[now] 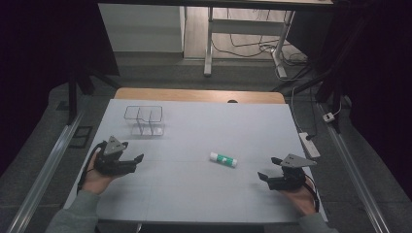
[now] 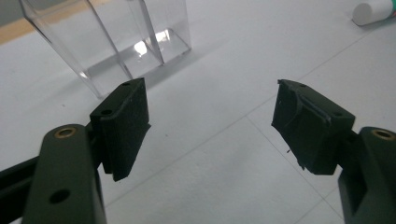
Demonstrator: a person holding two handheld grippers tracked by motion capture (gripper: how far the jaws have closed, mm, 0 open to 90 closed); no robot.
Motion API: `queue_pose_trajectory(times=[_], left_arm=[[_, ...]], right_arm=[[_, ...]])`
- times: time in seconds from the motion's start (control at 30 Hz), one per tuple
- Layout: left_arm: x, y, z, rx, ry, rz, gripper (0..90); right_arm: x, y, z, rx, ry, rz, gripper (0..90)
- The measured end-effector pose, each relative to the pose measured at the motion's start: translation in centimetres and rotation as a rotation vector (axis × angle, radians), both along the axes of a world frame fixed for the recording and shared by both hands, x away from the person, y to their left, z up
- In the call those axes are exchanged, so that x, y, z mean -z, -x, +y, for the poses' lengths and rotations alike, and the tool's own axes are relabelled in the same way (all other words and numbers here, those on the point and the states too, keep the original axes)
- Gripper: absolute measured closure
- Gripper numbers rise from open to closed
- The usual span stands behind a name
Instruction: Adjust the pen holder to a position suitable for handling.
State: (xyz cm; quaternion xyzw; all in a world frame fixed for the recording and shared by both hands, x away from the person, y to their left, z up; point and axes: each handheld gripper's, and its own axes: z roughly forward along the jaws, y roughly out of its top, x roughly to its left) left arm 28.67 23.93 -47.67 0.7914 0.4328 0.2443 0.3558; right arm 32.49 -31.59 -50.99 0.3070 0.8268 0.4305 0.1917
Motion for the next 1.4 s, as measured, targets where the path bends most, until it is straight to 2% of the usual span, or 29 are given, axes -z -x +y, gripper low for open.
queue_pose_trajectory(times=[0.27, 0.47, 0.77, 1.13, 1.27, 1.4], left_arm=[[-2.0, -0.9, 1.5, -0.035, -0.011, -0.029, 27.0], [-2.7, -1.9, 2.0, -0.047, -0.002, -0.037, 27.1], [-2.7, -3.8, 2.9, -0.079, -0.013, -0.022, 27.3], [-3.3, -6.4, 5.1, -0.141, 0.015, -0.006, 27.4], [-3.1, -7.4, 5.7, -0.155, 0.021, 0.015, 29.6], [-2.7, -8.3, 6.2, -0.167, 0.008, 0.029, 30.9]], right_arm=[[0.0, 0.0, -0.1, 0.012, -0.002, 0.007, 17.7], [0.1, -0.1, 0.0, 0.01, 0.004, 0.014, 17.6], [0.2, 0.0, 0.0, 0.008, 0.009, 0.017, 17.6], [0.2, 0.0, 0.0, 0.007, 0.009, 0.017, 17.6], [0.3, -0.1, 0.0, 0.003, 0.01, 0.021, 17.6], [0.3, -0.1, 0.0, 0.004, 0.013, 0.019, 17.6]])
